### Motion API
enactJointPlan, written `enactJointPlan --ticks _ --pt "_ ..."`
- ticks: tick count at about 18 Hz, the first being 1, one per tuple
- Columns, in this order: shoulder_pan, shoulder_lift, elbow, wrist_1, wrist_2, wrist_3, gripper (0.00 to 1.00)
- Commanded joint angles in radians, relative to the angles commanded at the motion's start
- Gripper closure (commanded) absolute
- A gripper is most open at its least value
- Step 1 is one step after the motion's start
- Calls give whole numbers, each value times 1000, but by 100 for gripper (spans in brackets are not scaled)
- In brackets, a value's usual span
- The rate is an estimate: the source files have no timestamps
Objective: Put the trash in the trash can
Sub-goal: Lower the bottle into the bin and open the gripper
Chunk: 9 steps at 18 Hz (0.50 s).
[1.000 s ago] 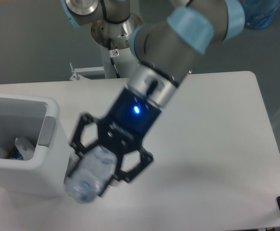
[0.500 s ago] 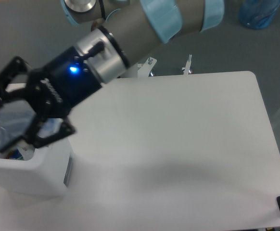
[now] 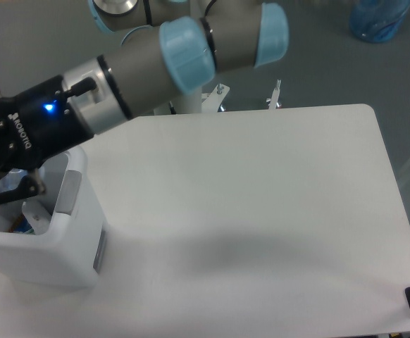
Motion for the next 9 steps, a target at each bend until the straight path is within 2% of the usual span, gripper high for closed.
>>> enactJointPlan --ticks 4,7,9 --pt "-14 28 -77 2 8 104 64" --pt "-14 52 -130 2 8 163 39" --pt "-12 67 -160 2 9 190 2"
